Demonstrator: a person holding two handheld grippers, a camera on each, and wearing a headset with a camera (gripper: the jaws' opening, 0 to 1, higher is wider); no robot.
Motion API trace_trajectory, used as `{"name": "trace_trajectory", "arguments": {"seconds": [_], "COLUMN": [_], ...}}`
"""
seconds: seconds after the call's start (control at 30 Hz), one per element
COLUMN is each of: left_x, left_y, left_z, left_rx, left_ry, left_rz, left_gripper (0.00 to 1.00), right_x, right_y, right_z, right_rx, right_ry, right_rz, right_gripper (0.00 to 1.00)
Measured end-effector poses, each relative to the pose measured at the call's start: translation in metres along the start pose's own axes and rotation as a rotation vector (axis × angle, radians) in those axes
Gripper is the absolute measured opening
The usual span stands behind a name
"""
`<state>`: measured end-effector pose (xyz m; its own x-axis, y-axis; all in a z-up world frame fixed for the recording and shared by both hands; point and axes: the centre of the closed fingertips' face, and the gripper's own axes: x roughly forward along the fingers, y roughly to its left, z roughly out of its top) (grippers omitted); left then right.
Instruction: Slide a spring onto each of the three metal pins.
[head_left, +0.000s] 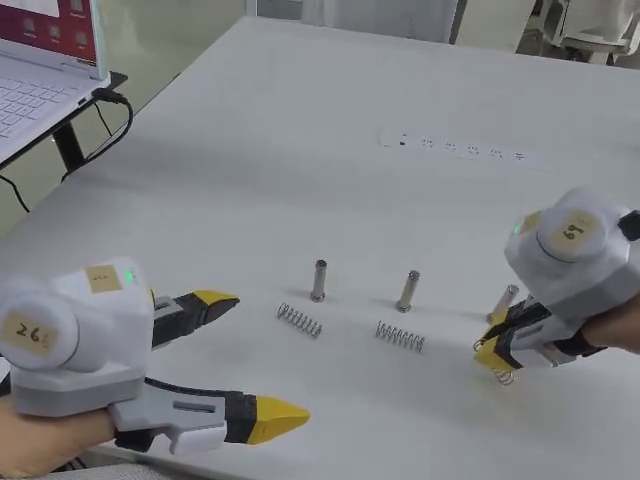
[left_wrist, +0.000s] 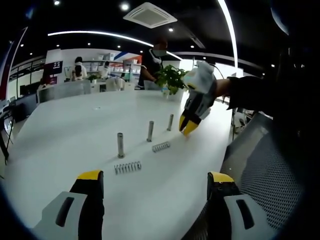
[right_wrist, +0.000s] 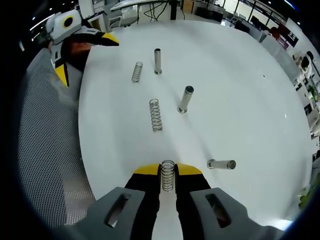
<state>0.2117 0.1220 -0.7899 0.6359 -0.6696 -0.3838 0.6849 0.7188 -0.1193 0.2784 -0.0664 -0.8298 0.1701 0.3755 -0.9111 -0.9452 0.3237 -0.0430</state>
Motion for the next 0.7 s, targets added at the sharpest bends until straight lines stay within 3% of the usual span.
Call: {"name": "trace_trajectory", "arguments": {"seconds": [0.4, 0.7], "left_x": [0.000, 0.000], "left_y": [-0.001, -0.001], "left_z": [-0.001, -0.002], "left_rx": [0.006, 0.006], "left_ry": [0.007, 0.007], "left_rz": [-0.008, -0.010], "left_gripper": [0.82, 0.82], "right_x": [-0.014, -0.027], "right_y": [-0.004, -0.007], "right_z": [0.000, 0.008], "right_rx": [0.069, 0.130], "right_ry": [-0.074, -0.169], "right_rz": [-0.038, -0.068], "right_gripper": [0.09, 0.09]}}
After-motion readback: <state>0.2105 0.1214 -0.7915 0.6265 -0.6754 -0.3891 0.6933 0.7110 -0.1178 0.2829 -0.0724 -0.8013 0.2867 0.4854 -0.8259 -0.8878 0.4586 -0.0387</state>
